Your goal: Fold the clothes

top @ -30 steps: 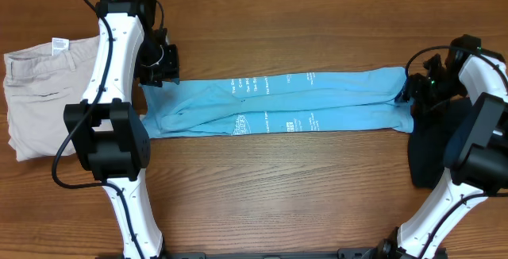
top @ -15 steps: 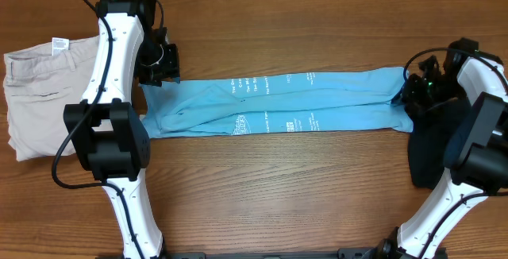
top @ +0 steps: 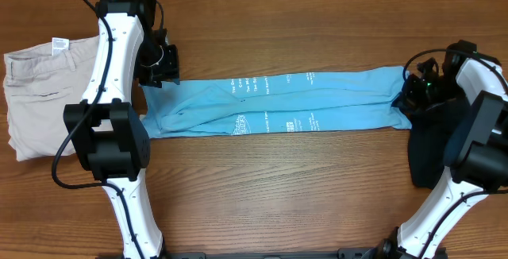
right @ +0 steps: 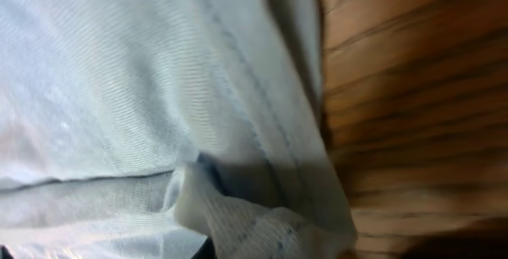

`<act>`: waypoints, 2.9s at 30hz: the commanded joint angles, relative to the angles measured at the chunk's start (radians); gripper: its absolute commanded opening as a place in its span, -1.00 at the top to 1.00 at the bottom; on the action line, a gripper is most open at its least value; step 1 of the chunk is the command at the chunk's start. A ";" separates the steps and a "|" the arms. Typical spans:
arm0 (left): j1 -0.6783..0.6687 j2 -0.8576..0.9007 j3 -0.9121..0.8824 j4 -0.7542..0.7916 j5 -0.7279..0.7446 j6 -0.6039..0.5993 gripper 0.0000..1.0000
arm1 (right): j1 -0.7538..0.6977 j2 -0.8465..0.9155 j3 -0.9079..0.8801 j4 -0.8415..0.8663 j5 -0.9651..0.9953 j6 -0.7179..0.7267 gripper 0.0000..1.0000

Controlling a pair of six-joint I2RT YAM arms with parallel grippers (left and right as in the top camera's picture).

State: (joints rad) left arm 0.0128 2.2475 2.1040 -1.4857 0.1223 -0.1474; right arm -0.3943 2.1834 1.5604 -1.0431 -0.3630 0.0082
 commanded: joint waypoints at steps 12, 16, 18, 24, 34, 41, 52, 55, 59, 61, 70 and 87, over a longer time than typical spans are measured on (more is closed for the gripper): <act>0.000 -0.017 0.016 -0.001 0.009 -0.007 0.09 | -0.109 -0.008 0.402 -0.182 0.247 0.053 0.92; 0.000 -0.017 0.016 -0.001 0.009 -0.007 0.09 | -0.085 -0.008 0.446 -0.231 0.248 0.041 0.92; 0.000 -0.017 0.016 -0.002 0.009 -0.007 0.09 | -0.062 -0.008 0.448 -0.248 0.248 0.023 0.92; 0.000 -0.017 0.016 -0.002 0.009 -0.007 0.07 | 0.063 -0.008 0.448 -0.342 0.327 0.017 0.92; 0.000 -0.017 0.016 -0.002 0.009 -0.006 0.06 | 0.323 -0.008 0.444 -0.433 0.351 0.018 0.92; 0.000 -0.017 0.016 -0.002 0.009 -0.006 0.07 | 0.521 -0.008 0.364 -0.390 0.351 0.018 0.92; 0.000 -0.017 0.016 -0.005 0.009 -0.006 0.07 | 0.658 -0.006 0.177 -0.230 0.351 0.018 0.92; 0.000 -0.017 0.016 -0.005 0.009 -0.006 0.07 | 0.678 -0.006 0.157 -0.177 0.351 0.019 0.92; 0.000 -0.017 0.016 -0.007 0.009 -0.006 0.07 | 0.683 -0.006 0.157 -0.135 0.351 0.022 0.92; 0.000 -0.017 0.016 -0.007 0.009 -0.006 0.07 | 0.683 -0.006 0.157 -0.129 0.351 0.022 0.92; 0.000 -0.017 0.016 -0.006 0.009 -0.006 0.07 | 0.676 -0.007 0.181 -0.175 0.420 0.022 0.92; 0.000 -0.017 0.016 0.000 0.009 -0.007 0.06 | 0.683 -0.016 0.303 -0.242 0.436 -0.021 0.92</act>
State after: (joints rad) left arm 0.0128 2.2475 2.1040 -1.4899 0.1226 -0.1497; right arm 0.2687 2.1891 1.8343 -1.2934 0.0784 0.0170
